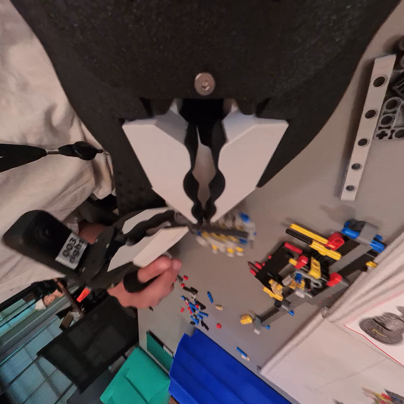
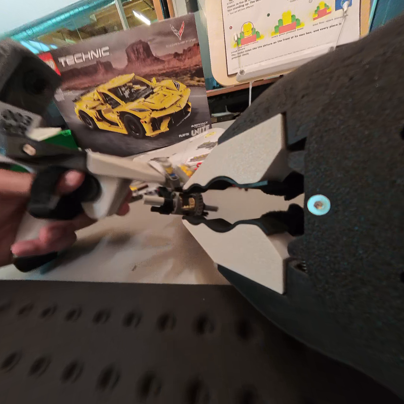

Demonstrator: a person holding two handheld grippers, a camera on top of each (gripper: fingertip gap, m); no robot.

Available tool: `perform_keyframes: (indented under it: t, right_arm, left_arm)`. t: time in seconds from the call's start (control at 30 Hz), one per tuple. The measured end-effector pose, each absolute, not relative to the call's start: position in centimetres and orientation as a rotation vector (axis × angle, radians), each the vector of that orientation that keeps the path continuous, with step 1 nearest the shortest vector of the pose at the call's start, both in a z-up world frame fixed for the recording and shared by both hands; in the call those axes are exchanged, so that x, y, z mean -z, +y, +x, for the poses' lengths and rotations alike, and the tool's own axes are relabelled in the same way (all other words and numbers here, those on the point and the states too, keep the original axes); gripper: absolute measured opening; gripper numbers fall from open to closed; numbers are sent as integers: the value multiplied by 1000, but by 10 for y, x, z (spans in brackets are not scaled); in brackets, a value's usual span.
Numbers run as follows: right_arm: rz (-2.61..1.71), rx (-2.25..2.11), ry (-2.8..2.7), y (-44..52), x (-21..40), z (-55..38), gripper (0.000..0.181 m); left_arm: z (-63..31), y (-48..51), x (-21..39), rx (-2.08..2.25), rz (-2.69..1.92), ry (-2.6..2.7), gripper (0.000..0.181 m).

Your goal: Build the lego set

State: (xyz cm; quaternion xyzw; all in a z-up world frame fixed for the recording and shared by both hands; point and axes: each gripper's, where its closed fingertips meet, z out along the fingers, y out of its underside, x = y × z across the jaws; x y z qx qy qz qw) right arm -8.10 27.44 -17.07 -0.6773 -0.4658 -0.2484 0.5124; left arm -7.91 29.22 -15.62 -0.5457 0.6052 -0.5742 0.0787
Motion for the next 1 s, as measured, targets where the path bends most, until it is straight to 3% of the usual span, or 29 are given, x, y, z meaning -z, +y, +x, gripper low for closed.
perform_keyframes:
  t: [0.07,0.37,0.6,0.73,0.9,1.0]
  right_arm:
    - [-1651,643,-1138,275,178,-75,18]
    - [-1741,476,-1057,269,182,-69,11]
    - [-2057,19,-649,284,179,-77,40]
    - [-2085,-51,-466,298,175,-72,40]
    - [-2182,-141,-485,309,196,-84,42]
    - [-2208,-104,-523,310,202,-82,29]
  left_arm:
    - [-80,296,144,1813,-1619,1749,0]
    - [-90,309,149,1520,-1474,1828,3]
    - [-102,343,172,1023,-1222,2021,37]
    - [-100,333,195,1003,-1292,2122,52]
    - [-96,320,199,1007,-1282,2139,37]
    - [-99,314,197,1037,-1283,2143,36]
